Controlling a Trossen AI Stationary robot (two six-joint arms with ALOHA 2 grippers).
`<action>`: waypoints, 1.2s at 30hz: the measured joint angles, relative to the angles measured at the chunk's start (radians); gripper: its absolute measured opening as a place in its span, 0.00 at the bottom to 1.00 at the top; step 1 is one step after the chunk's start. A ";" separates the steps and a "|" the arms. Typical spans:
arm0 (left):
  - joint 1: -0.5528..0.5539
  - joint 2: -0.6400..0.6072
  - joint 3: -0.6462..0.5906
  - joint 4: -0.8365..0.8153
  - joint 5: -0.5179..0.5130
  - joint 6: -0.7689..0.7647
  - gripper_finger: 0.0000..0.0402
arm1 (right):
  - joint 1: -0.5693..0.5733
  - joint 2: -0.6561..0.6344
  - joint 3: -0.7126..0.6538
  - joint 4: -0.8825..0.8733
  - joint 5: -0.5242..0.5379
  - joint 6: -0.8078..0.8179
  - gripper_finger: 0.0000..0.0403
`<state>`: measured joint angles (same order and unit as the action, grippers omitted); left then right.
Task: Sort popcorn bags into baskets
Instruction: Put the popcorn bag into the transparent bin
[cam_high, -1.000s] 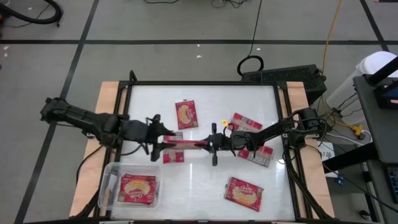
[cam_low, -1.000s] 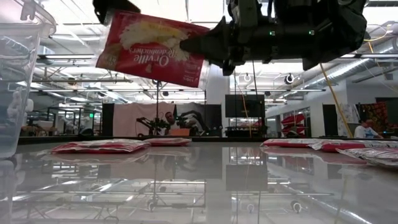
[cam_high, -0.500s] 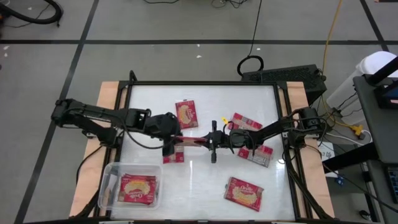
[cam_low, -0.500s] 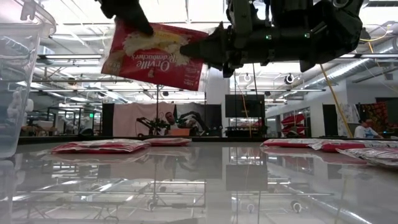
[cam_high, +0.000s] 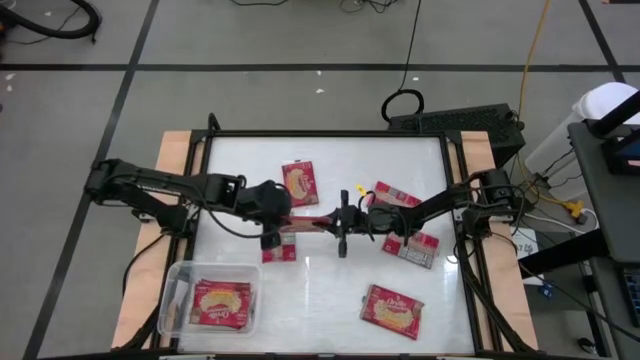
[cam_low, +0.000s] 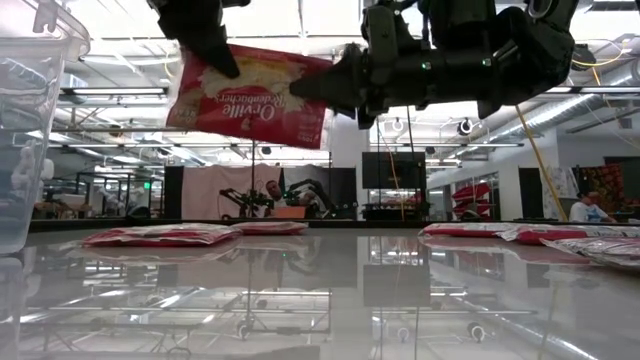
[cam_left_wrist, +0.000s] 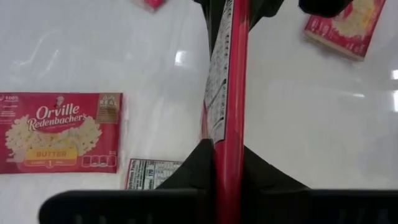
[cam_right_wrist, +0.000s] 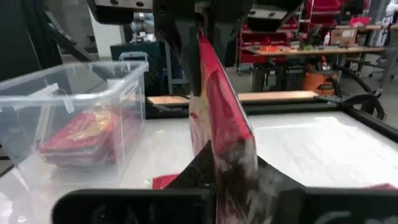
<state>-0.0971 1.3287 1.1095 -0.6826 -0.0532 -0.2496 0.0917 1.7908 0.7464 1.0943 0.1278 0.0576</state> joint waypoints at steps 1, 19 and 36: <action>-0.001 -0.002 0.000 -0.001 0.001 -0.013 0.08 | 0.000 0.000 0.000 0.006 0.000 -0.003 0.05; -0.258 -0.430 -0.002 -0.207 0.046 -0.387 0.08 | 0.001 -0.005 0.000 -0.055 0.001 -0.017 0.39; -0.716 -0.520 -0.013 -0.364 -0.158 -0.844 0.09 | 0.002 -0.005 -0.056 -0.082 0.000 0.009 0.39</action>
<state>-0.8131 0.8090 1.0967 -1.0469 -0.2111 -1.0938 0.0939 1.7859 0.6906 1.0119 0.1280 0.0670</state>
